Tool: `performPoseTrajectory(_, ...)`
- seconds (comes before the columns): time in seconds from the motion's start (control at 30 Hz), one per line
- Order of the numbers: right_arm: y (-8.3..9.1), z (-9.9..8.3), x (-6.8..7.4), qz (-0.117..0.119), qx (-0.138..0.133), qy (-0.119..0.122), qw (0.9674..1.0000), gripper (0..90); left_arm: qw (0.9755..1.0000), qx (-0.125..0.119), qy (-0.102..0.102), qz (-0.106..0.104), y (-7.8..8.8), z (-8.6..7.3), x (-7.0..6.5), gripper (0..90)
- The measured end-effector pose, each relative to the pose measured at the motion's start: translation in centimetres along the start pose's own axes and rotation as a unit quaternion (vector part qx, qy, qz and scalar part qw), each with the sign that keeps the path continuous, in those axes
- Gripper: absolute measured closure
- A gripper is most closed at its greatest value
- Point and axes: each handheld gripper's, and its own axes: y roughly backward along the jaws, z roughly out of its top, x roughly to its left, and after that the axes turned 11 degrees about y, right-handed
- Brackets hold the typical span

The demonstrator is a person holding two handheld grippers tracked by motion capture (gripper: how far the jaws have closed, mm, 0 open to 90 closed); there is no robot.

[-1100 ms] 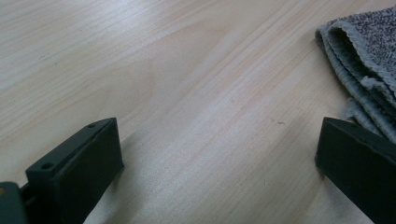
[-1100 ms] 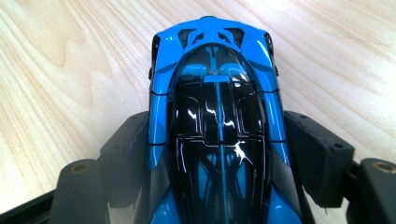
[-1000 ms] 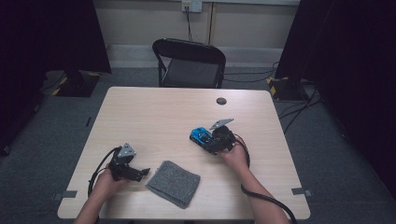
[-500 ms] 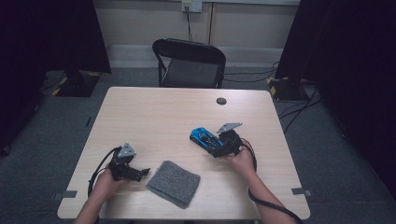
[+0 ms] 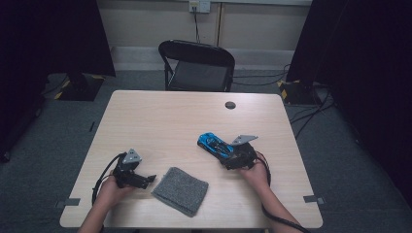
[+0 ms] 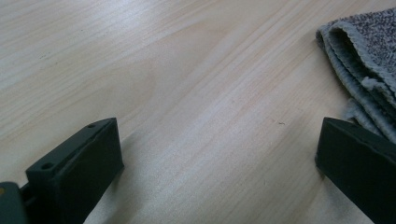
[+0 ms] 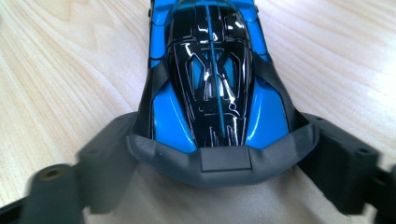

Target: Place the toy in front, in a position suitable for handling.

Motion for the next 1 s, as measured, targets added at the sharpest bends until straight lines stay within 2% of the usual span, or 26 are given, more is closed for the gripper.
performPoseTrajectory(0.13, 0.0, -0.1, 0.0, 0.0, -0.006, 0.0, 1.0, 23.2, 1.0, 0.0, 0.0, 0.001, 0.0, 0.0, 0.0, 0.0)
performPoseTrajectory(0.23, 0.0, -0.1, 0.0, -0.002, -0.005, -0.002, 1.0, 23.2, 0.9999, 0.007, -0.008, -0.005, 0.2, 0.1, 0.0, 0.7)
performPoseTrajectory(0.27, 0.0, -0.1, 0.0, -0.002, -0.005, -0.002, 1.0, 23.2, 0.9999, 0.007, -0.01, -0.009, 0.4, 0.1, -0.1, 4.6)
performPoseTrajectory(0.33, 0.0, -0.1, 0.0, -0.002, -0.005, -0.002, 1.0, 23.3, 0.9994, 0.006, -0.026, -0.024, 0.7, 0.2, -0.3, 21.0)
performPoseTrajectory(0.43, 0.0, -0.1, 0.0, -0.002, -0.005, -0.002, 1.0, 23.3, 0.9984, 0.014, -0.048, -0.028, 0.8, 0.5, -1.0, 25.4)
performPoseTrajectory(0.53, 0.0, -0.1, 0.0, -0.002, -0.005, -0.002, 1.0, 23.3, 0.9971, -0.001, -0.062, -0.044, 1.2, 1.0, -2.0, 27.7)
performPoseTrajectory(0.63, 0.0, -0.1, 0.0, -0.002, -0.005, -0.002, 1.0, 23.3, 0.9937, -0.02, -0.085, -0.071, 1.9, 1.8, -3.4, 27.7)
performPoseTrajectory(0.7, 0.0, -0.1, 0.0, -0.002, -0.005, -0.002, 1.0, 23.3, 0.9906, -0.018, -0.104, -0.086, 2.1, 2.1, -4.6, 27.7)
performPoseTrajectory(0.8, 0.0, -0.1, 0.0, -0.002, -0.005, -0.002, 1.0, 23.3, 0.9847, -0.007, -0.134, -0.111, 2.0, 2.0, -6.3, 29.0)
performPoseTrajectory(0.9, 0.0, -0.1, 0.0, -0.002, -0.005, -0.002, 1.0, 23.3, 0.9804, 0.014, -0.147, -0.13, 1.6, 1.9, -7.6, 29.8)
performPoseTrajectory(1.0, 0.0, -0.1, 0.1, -0.002, -0.005, -0.002, 1.0, 23.4, 0.9782, 0.031, -0.149, -0.141, 1.0, 1.8, -8.3, 31.7)
